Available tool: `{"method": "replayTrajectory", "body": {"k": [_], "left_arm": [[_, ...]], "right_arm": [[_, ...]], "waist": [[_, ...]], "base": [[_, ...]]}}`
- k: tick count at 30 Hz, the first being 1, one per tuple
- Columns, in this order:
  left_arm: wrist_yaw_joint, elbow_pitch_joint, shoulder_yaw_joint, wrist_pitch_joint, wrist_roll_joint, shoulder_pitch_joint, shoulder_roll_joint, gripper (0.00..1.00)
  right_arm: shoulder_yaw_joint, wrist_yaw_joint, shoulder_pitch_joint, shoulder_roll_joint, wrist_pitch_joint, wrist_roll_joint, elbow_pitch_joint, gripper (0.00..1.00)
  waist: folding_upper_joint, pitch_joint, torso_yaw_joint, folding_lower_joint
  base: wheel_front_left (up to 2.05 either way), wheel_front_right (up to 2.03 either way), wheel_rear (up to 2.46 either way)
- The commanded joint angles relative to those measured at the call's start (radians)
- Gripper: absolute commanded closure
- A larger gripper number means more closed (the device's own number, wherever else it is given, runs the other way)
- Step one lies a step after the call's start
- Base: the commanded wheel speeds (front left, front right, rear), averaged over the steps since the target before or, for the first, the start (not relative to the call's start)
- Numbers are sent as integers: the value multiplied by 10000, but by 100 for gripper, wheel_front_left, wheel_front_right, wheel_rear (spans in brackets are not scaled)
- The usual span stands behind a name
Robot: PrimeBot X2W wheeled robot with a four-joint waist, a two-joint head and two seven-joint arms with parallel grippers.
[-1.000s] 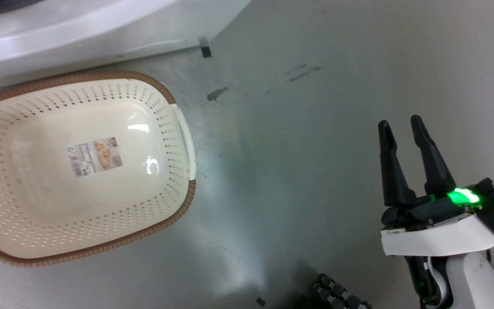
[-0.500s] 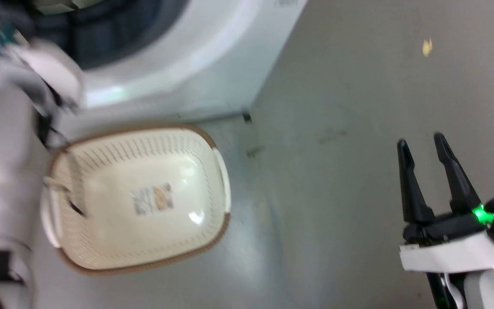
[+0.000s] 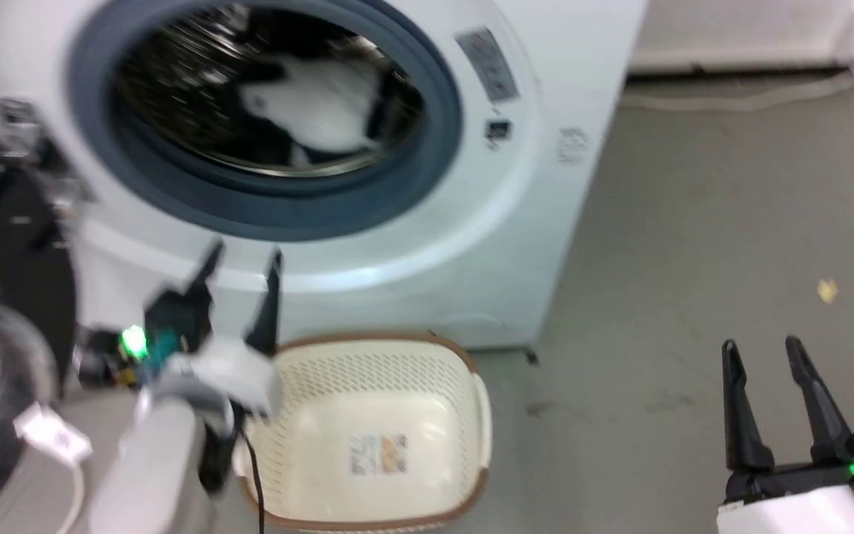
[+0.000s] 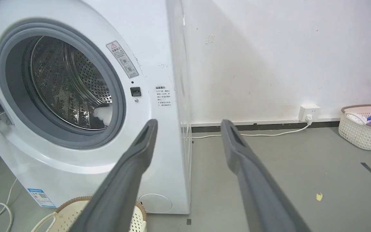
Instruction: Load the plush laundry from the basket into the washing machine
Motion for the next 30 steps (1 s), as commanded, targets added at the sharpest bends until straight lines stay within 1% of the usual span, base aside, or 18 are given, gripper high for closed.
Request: {"method": "replayTrajectory", "body": {"k": [1, 4, 8, 10, 13, 18, 23, 30], "left_arm": [[77, -144, 23, -51, -9, 299, -53, 0], [195, -1126, 194, -52, -134, 1536, -310, 0], [627, -2241, 436, -52, -47, 2987, -605, 0], [882, -2629, 577, -52, -26, 3617, -796, 0], [1022, -2951, 899, -52, -288, 4387, -1158, 0], [917, -3246, 942, -52, -129, 5019, -1389, 0], [698, -3308, 918, -53, 97, 5074, -1525, 0], [505, -3231, 995, -53, 211, 5078, -1653, 0]], "right_arm": [[6, -7, 130, -6, -42, -70, 4, 0], [82, -7, 383, -6, -42, -168, 82, 0], [204, -7, 644, -6, -42, -202, 150, 0], [334, -7, 737, -6, -42, -305, 194, 0], [412, -7, 829, -6, -42, -335, 282, 0], [449, -7, 948, -6, -42, -232, 423, 0], [429, -7, 1006, -6, -42, -170, 599, 0], [400, -7, 977, -6, -42, -121, 690, 0]], "waist": [[0, -920, 883, 4], [0, -1315, 1133, 4], [0, -1543, 1397, 4], [0, -1581, 1493, 4], [0, -1623, 1602, 4], [0, -1641, 1777, 4], [0, -1624, 1906, 4], [0, -1634, 1934, 4]], "base": [[0, 0, 0], [0, 0, 0], [0, 0, 0], [0, 0, 0], [0, 0, 0], [0, 0, 0], [0, 0, 0], [0, 0, 0]]}}
